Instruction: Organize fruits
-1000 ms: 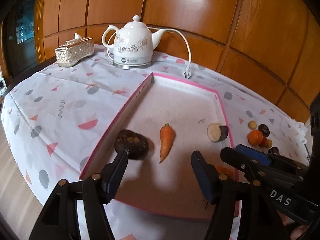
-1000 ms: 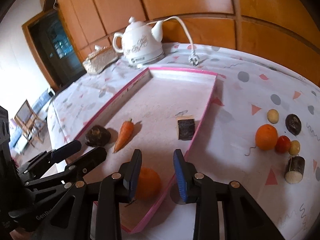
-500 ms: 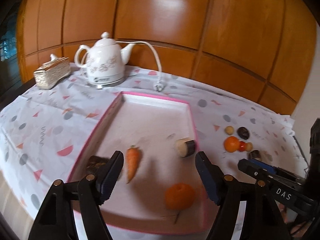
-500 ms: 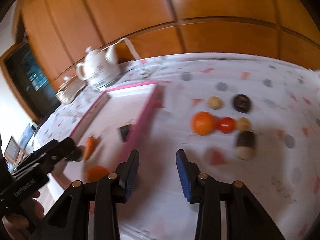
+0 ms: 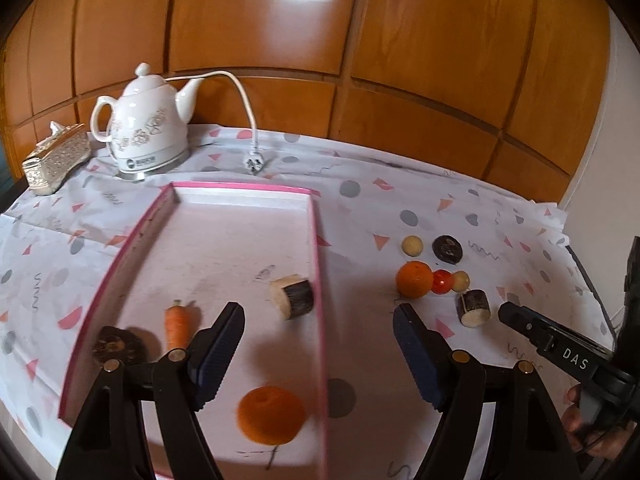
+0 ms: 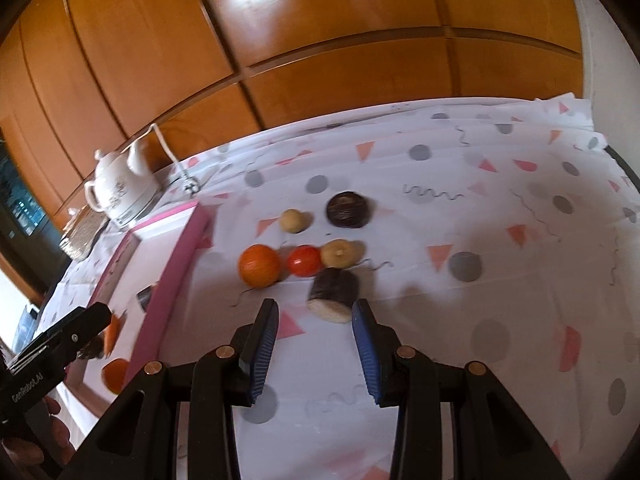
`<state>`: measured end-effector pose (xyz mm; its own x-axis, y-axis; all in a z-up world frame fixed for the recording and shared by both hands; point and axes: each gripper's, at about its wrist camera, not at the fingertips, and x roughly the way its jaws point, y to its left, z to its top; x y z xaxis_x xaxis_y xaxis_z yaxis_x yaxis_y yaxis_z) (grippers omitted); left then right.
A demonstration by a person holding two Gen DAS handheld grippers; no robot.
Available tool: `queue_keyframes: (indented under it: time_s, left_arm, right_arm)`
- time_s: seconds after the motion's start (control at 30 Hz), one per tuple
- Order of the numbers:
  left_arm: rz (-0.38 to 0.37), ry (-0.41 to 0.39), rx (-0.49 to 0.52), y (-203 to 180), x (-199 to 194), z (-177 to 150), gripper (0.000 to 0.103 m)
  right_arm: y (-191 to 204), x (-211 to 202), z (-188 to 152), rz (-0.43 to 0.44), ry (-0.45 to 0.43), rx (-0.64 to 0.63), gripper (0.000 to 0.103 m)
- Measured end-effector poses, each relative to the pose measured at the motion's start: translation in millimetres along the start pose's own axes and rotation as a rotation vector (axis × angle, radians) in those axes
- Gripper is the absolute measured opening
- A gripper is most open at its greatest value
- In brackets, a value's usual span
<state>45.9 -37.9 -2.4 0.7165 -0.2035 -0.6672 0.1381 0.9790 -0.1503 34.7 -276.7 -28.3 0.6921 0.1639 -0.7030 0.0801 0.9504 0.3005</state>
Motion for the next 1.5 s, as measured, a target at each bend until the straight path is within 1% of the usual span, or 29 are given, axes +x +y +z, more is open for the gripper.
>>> queue_keyframes:
  time_s: [0.17, 0.23, 0.37, 0.57, 0.93, 1.03, 1.13, 1.23, 1.33, 1.43, 1.5]
  left_arm:
    - [-0.027, 0.010, 0.043, -15.4, 9.6, 1.7, 0.077]
    - [-0.027, 0.014, 0.053, -19.5, 13.3, 2.1, 0.077]
    - [-0.039, 0.030, 0.076, -27.9, 22.5, 2.4, 0.077]
    - [-0.064, 0.054, 0.087, -40.8, 39.4, 6.7, 0.077]
    - [-0.095, 0.111, 0.079, -64.5, 81.8, 20.0, 0.076]
    - [-0.103, 0.131, 0.071, -67.8, 95.7, 22.9, 0.072]
    - [-0.123, 0.158, 0.037, -67.1, 108.2, 25.8, 0.067]
    - [-0.123, 0.167, 0.022, -67.3, 118.7, 27.7, 0.065]
    - [-0.133, 0.171, 0.014, -69.1, 126.5, 30.2, 0.066]
    - [-0.135, 0.174, 0.031, -75.9, 132.7, 31.9, 0.066]
    - [-0.146, 0.181, 0.019, -76.2, 137.6, 30.6, 0.067]
  right_arm:
    - [-6.8, 3.0, 4.0, -0.022, -0.002, 0.012, 0.039]
    - [-7.4, 3.5, 7.0, -0.028, -0.010, 0.009, 0.035]
    - [-9.1, 10.6, 17.1, -0.027, 0.000, 0.012, 0.034]
    - [-10.8, 19.5, 26.3, -0.034, 0.013, 0.014, 0.033]
    - [-23.9, 33.7, 30.7, -0.048, 0.033, 0.040, 0.033]
    - [-28.9, 34.1, 31.8, -0.046, 0.033, 0.049, 0.033]
    - [-32.2, 33.3, 33.3, -0.055, 0.025, 0.048, 0.033]
    - [-37.3, 32.2, 35.5, -0.057, 0.020, 0.058, 0.033]
    - [-41.7, 32.4, 36.8, -0.058, 0.020, 0.064, 0.033]
    - [-45.5, 34.1, 37.1, -0.057, 0.026, 0.072, 0.033]
    - [-46.6, 35.1, 37.1, -0.057, 0.028, 0.072, 0.033]
